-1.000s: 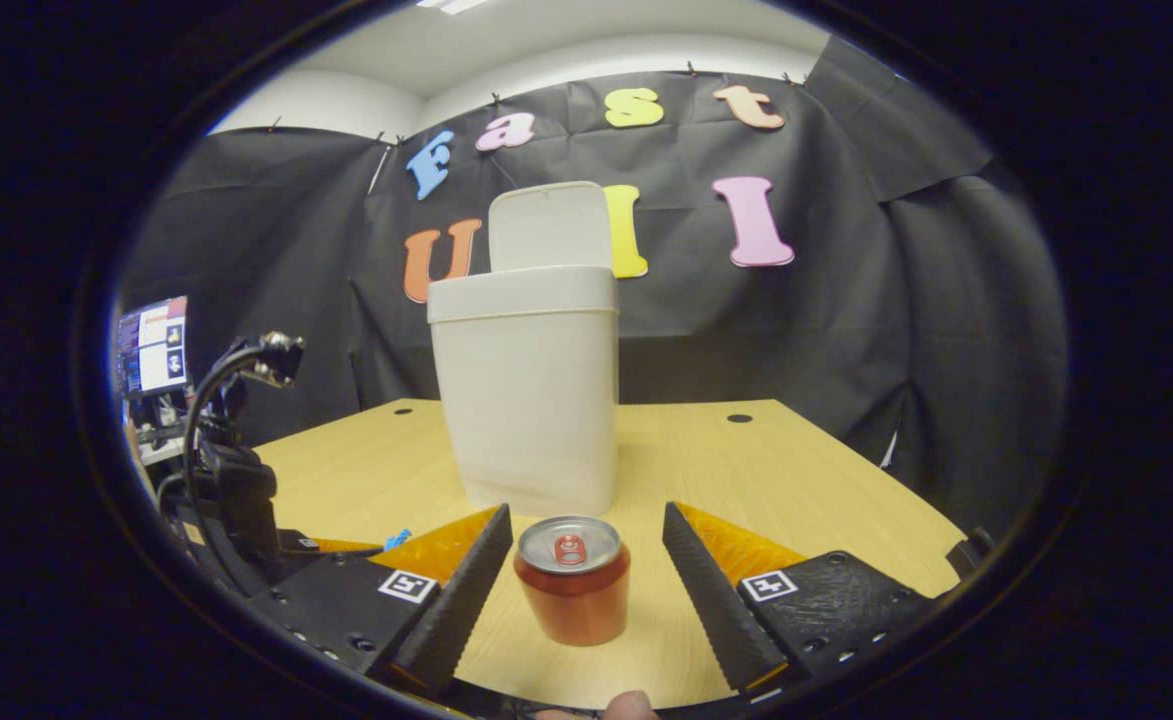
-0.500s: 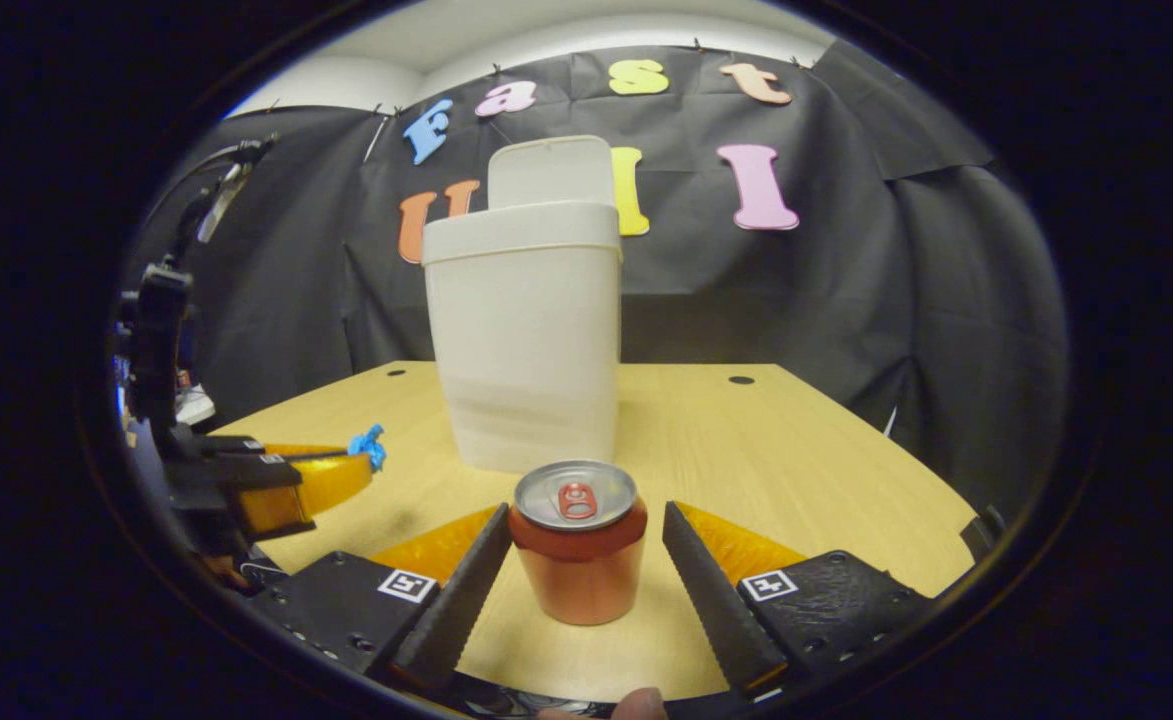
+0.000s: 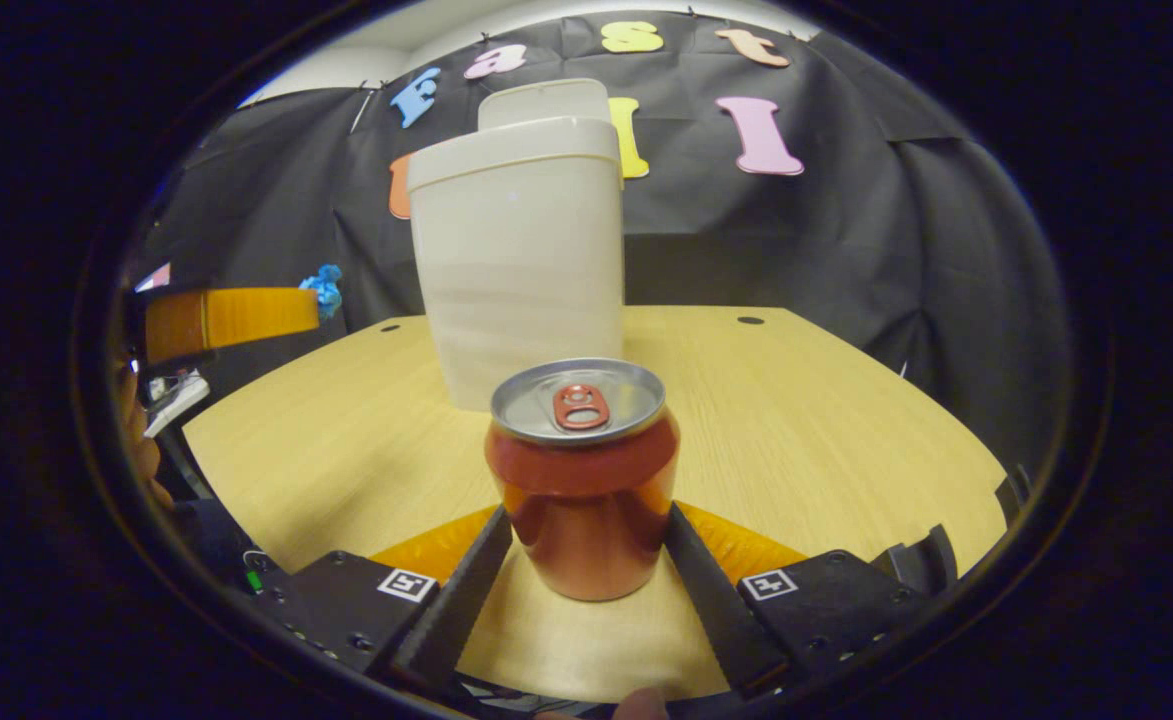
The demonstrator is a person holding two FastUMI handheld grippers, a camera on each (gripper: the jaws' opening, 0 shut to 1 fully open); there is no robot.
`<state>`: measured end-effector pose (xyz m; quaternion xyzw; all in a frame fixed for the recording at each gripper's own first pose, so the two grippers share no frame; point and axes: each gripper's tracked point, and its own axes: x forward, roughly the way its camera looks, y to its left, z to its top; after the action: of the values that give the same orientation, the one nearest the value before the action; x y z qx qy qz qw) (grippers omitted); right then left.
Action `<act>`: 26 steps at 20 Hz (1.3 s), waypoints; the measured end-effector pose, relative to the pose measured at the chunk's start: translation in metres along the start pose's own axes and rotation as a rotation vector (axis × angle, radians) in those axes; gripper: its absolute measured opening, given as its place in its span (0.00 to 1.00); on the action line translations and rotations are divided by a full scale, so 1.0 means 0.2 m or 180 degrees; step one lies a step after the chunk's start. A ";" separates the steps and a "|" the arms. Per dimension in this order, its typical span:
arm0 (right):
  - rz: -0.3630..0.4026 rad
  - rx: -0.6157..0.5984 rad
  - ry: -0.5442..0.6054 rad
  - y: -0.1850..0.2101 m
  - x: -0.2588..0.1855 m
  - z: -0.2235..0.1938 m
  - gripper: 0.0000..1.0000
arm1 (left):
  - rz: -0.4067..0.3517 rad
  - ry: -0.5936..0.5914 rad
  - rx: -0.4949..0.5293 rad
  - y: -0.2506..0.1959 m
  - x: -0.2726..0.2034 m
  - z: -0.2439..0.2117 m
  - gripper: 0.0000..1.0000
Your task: Press the lid of the desktop garbage bin to open it, pick up the crumpled paper on the desktop and throw it into the bin, then pick up the pop can on the desktop and drop it into the bin, and finally close the garbage bin lid.
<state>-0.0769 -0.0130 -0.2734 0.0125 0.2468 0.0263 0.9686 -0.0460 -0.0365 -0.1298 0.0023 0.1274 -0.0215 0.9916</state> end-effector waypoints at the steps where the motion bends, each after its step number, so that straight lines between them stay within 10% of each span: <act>1: 0.0004 0.0008 0.0020 0.00 0.01 -0.01 0.95 | 0.0011 -0.0049 0.0004 0.01 0.00 0.04 0.20; 26: 0.0277 -0.0060 -0.0450 -0.11 -0.04 0.43 0.81 | -0.0256 -0.0898 -0.0109 -0.05 0.49 1.08 0.19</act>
<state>-0.0406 -0.0359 -0.1945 0.0159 0.1768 0.0698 0.9816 0.1023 -0.0536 0.0538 -0.0229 -0.0129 -0.0591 0.9979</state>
